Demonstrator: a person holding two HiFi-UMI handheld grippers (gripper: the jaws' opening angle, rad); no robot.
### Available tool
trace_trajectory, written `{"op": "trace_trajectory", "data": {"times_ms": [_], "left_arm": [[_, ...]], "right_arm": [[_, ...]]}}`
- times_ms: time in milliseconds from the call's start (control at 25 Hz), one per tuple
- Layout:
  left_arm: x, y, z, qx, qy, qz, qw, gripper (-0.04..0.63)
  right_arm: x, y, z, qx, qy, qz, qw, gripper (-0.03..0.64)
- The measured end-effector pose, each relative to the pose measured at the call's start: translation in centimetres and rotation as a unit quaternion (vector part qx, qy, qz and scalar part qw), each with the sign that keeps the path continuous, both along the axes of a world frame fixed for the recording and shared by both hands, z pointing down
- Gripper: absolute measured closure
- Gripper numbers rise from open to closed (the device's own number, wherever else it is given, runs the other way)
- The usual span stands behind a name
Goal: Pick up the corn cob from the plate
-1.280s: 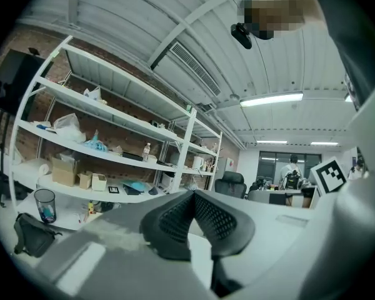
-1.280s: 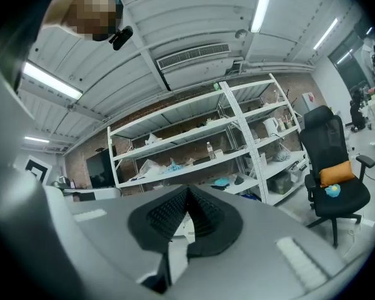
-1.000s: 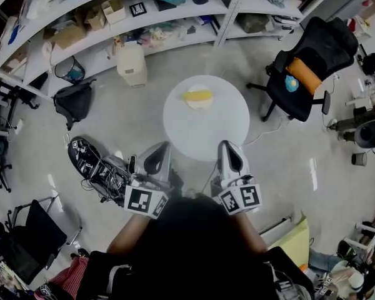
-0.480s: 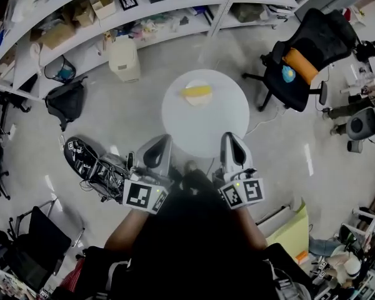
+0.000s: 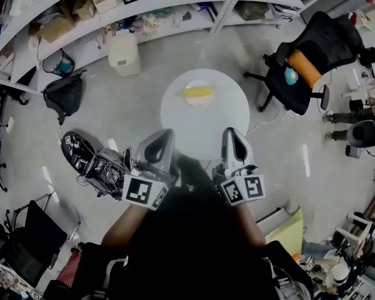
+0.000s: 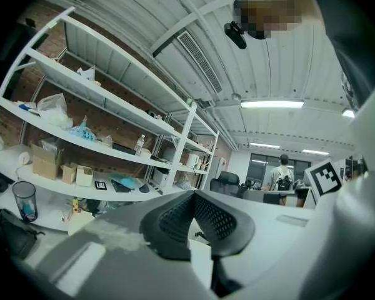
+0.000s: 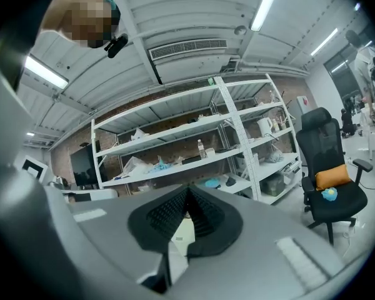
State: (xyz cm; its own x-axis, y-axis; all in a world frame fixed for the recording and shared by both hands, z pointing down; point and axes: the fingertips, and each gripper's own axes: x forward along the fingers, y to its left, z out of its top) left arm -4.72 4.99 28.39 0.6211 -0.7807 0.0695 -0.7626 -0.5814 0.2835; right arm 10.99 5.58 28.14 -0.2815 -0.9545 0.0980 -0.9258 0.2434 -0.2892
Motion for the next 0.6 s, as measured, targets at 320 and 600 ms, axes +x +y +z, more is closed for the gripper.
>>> {"op": "trace_trajectory", "data": {"times_ms": [320, 600], "left_arm": [[1.2, -4.2, 0.8, -0.01, -0.007, -0.02, 0.9997, 0.589], [2.5, -7.8, 2.0, -0.028, -0.011, -0.033, 0.999, 0.589]], "right_arm": [[1.2, -4.6, 1.4, -0.014, -0.009, -0.017, 1.0, 0.607], [2.4, -8.6, 3.2, -0.035, -0.012, -0.031, 0.999, 0.607]]}}
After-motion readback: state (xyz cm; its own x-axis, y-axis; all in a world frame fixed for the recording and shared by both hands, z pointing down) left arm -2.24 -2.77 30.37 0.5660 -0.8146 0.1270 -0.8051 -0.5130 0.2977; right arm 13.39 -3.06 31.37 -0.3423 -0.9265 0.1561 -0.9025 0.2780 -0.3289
